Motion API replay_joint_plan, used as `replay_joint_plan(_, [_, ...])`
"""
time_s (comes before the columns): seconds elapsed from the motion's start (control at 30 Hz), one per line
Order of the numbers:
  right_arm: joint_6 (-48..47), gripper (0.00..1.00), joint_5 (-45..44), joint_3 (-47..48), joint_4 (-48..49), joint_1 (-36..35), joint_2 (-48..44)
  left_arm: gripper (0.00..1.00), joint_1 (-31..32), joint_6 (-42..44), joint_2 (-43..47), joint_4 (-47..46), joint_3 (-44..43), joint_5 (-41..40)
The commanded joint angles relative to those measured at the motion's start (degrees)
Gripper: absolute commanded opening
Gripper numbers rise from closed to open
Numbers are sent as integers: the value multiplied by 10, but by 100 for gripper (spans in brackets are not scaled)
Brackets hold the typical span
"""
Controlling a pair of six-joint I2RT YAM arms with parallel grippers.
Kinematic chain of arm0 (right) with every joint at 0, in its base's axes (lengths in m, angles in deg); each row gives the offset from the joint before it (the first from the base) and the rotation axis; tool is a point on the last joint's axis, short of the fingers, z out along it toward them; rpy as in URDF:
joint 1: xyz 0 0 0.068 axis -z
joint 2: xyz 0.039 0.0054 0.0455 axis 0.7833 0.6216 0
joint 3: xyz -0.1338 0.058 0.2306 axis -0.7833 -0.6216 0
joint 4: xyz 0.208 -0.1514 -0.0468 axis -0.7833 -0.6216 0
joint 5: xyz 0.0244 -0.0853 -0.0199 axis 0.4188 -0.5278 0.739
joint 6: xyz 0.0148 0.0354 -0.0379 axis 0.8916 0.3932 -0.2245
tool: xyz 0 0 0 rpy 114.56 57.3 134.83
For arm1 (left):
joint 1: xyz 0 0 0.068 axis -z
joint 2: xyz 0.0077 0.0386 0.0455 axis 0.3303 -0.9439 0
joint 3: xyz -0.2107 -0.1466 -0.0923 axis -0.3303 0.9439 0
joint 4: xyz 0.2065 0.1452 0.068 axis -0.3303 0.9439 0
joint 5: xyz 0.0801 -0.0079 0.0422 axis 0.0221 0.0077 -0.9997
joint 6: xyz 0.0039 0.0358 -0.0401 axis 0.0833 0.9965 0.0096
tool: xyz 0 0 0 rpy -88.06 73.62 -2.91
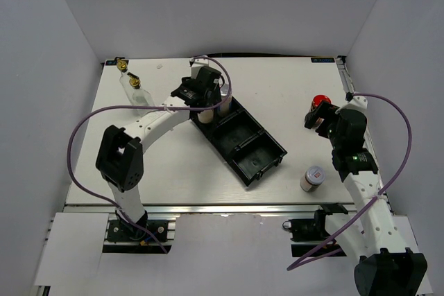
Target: Organize the condiment bottles
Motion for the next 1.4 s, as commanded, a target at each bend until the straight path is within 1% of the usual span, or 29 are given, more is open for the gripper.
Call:
replay_joint_plan(0.0, [-8, 89, -10, 5, -1, 2, -9, 14, 1, 14, 9, -64, -31, 0])
replay_joint_plan(0.17, [16, 89, 1, 3, -18, 1, -14, 17, 1, 14, -8, -101, -23, 43])
replay_joint_plan(0.3, [21, 89, -10, 7, -77, 1, -21, 28, 1, 26, -13, -136, -2, 70])
replay_joint_plan(0.4, [31, 90, -6, 11, -122, 1, -38, 34, 1, 35, -26, -128, -9, 72])
replay_joint_plan(0.43, [35, 89, -4, 13, -133, 1, -44, 41, 1, 39, -29, -128, -8, 72])
replay_joint_plan(0.5, [41, 89, 2, 15, -162, 1, -60, 42, 1, 46, -34, -132, -3, 77])
replay_joint_plan(0.57, [41, 89, 7, 17, -178, 1, -74, 51, 1, 51, -34, -146, 9, 84])
replay_joint_plan(0.6, [39, 89, 12, 16, -196, 1, -76, 53, 1, 52, -35, -150, 12, 94])
replay_joint_plan(0.63, [36, 89, 13, 16, -205, 1, -82, 59, 1, 55, -37, -153, 17, 99])
replay_joint_plan(0.67, [38, 89, 14, 17, -215, 1, -83, 62, 1, 57, -38, -153, 17, 101])
replay_joint_plan(0.73, [39, 89, 20, 15, -232, 1, -86, 63, 1, 59, -44, -151, 19, 106])
replay_joint_plan(0.83, [37, 89, 25, 13, -252, 1, -88, 71, 0, 67, -50, -148, 19, 109])
replay_joint_plan(0.87, [35, 89, 24, 14, -259, 1, -88, 80, 1, 69, -50, -144, 18, 108])
replay_joint_plan(0.9, [34, 89, 24, 17, -267, 2, -88, 83, 1, 72, -51, -141, 17, 106])
replay_joint_plan(0.97, [30, 89, 21, 26, -302, 1, -85, 85, 1, 76, -49, -131, 14, 95])
replay_joint_plan(1.0, [27, 89, 16, 32, -320, 1, -82, 95, 1, 77, -49, -129, 12, 95])
replay_joint_plan(1.03, [28, 89, 13, 43, -336, 1, -80, 98, 1, 81, -46, -126, 11, 96])
replay_joint_plan(1.07, [28, 89, 11, 45, -359, 1, -78, 98, 1, 82, -37, -125, 11, 96])
replay_joint_plan(1.13, [34, 89, 16, 50, -371, 1, -77, 98, 1, 82, -27, -124, 13, 91])
replay_joint_plan(1.27, [39, 90, -3, 58, -411, 1, -58, 98, 1, 83, -5, -117, 13, 77])
replay_joint_plan(1.37, [38, 89, -10, 57, -414, 1, -54, 98, 1, 88, 9, -101, 5, 73])
